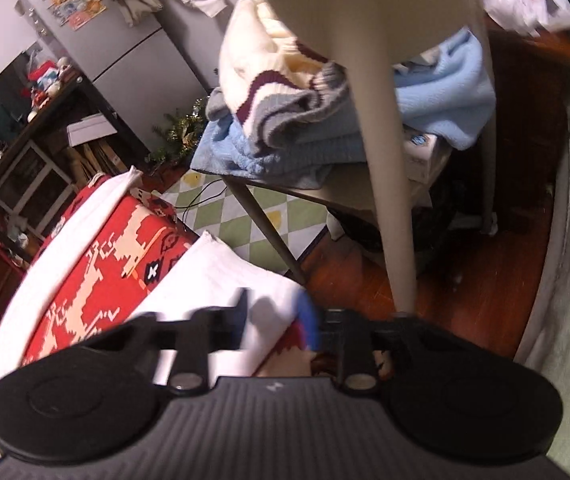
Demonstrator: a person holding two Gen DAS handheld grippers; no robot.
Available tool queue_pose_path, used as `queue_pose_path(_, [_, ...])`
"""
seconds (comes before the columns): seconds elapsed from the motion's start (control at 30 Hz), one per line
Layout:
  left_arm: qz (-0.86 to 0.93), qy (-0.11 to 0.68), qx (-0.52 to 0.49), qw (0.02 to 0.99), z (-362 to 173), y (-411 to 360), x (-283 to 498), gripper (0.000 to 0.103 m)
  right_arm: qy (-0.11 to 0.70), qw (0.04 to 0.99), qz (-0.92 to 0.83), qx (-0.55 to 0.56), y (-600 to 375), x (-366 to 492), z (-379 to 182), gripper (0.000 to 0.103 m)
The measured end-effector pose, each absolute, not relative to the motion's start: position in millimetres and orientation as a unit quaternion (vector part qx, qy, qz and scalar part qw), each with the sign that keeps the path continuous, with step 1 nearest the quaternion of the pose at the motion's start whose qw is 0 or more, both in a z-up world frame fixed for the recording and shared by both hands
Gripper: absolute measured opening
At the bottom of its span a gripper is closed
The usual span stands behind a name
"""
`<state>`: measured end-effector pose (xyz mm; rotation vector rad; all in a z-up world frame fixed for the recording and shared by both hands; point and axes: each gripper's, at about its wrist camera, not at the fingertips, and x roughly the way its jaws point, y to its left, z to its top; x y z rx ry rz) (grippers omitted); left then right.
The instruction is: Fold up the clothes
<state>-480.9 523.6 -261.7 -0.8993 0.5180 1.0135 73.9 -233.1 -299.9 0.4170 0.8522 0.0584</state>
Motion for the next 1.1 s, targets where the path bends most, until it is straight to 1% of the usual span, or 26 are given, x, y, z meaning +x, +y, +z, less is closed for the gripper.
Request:
queue_pose_path(0.27, [0.468,0.228,-0.400,0.754,-240.3,517.5,-495.5,0.003,0.375,0.907,0.002,0.192,-234.4,61.9,-283.6,0.001])
queue_pose_path(0.43, [0.478,0.229,-0.419,0.737,-252.3,525.8,-501.1,0.003,0.377,0.905,-0.013,0.199,-241.9,60.8,-291.1,0.001])
queue_pose_path(0.53, [0.474,0.221,-0.420,0.742,-244.3,527.0,-502.2,0.003,0.382,0.899,-0.018,0.213,-247.3,66.0,-299.4,0.001])
queue_pose_path(0.7, [0.467,0.257,-0.410,0.740,-250.7,527.7,-493.5,0.004,0.379,0.903,-0.016,0.200,-246.3,68.2,-294.9,0.002])
queue_pose_path(0.73, [0.465,0.262,-0.408,0.741,-251.9,527.2,-492.2,0.005,0.384,0.902,-0.018,0.196,-245.7,69.8,-297.2,0.002])
queue_pose_path(0.77, [0.463,0.263,-0.404,0.744,-250.8,525.3,-491.4,0.009,0.389,0.901,-0.021,0.191,-244.8,71.5,-299.8,0.003])
queue_pose_path(0.8, [0.462,0.264,-0.398,0.747,-248.9,523.2,-490.8,0.012,0.387,0.903,-0.025,0.182,-243.3,70.3,-299.3,0.009])
queue_pose_path(0.9, [0.475,0.266,-0.379,0.749,-237.8,517.4,-492.5,0.020,0.371,0.916,-0.021,0.154,-236.1,62.5,-287.9,0.013])
queue_pose_path(0.93, [0.477,0.265,-0.377,0.749,-233.6,516.6,-493.9,0.026,0.365,0.920,-0.015,0.145,-233.2,59.9,-282.6,0.014])
queue_pose_path(0.97, [0.479,0.261,-0.375,0.750,-228.9,515.5,-494.9,0.033,0.356,0.925,-0.007,0.131,-227.9,56.9,-275.2,0.017])
queue_pose_path(1.0, [0.480,0.258,-0.373,0.751,-224.1,514.0,-494.2,0.036,0.347,0.931,0.001,0.114,-221.6,53.8,-266.9,0.025])
queue_pose_path(1.03, [0.481,0.255,-0.371,0.752,-219.4,512.4,-493.6,0.039,0.337,0.936,0.012,0.101,-215.0,50.7,-258.7,0.030])
queue_pose_path(1.1, [0.472,0.250,-0.363,0.764,-211.3,507.4,-482.8,0.043,0.321,0.942,0.043,0.087,-200.1,46.6,-243.4,0.033])
